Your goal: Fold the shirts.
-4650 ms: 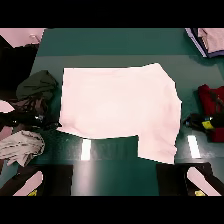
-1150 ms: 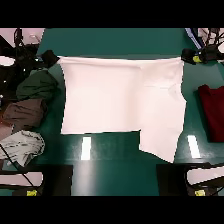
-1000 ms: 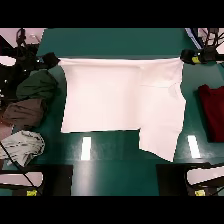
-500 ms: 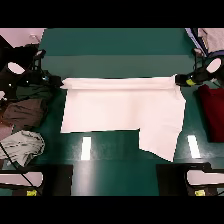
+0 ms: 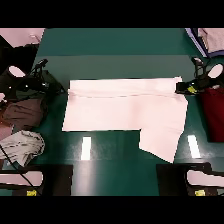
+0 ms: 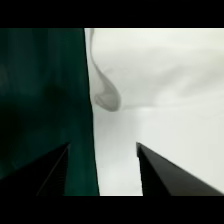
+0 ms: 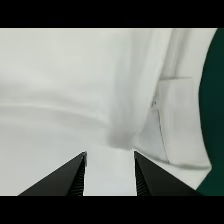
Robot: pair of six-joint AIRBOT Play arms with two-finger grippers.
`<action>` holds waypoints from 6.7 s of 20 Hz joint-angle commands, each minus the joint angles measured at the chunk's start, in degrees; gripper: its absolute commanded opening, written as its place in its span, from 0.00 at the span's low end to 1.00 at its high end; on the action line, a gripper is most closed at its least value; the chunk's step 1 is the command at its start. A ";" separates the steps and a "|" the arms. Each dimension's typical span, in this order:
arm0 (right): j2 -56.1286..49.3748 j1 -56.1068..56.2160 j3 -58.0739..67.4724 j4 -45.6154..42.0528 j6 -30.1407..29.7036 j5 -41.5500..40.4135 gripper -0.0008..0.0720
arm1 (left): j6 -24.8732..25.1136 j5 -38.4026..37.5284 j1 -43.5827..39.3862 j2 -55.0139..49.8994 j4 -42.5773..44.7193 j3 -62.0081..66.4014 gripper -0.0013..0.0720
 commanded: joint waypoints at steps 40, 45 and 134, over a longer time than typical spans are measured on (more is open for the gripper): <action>28.89 -18.53 -43.10 12.07 -8.98 7.98 0.43 | 2.84 -6.34 2.99 19.96 -6.71 -28.13 0.05; 28.94 -15.47 -42.64 11.61 -8.20 6.71 0.03 | 2.84 -7.19 2.99 19.96 -6.47 -28.13 0.05; -13.81 -15.87 13.73 37.33 -17.86 25.24 0.03 | -5.60 11.10 -27.58 -5.73 -19.43 8.09 0.05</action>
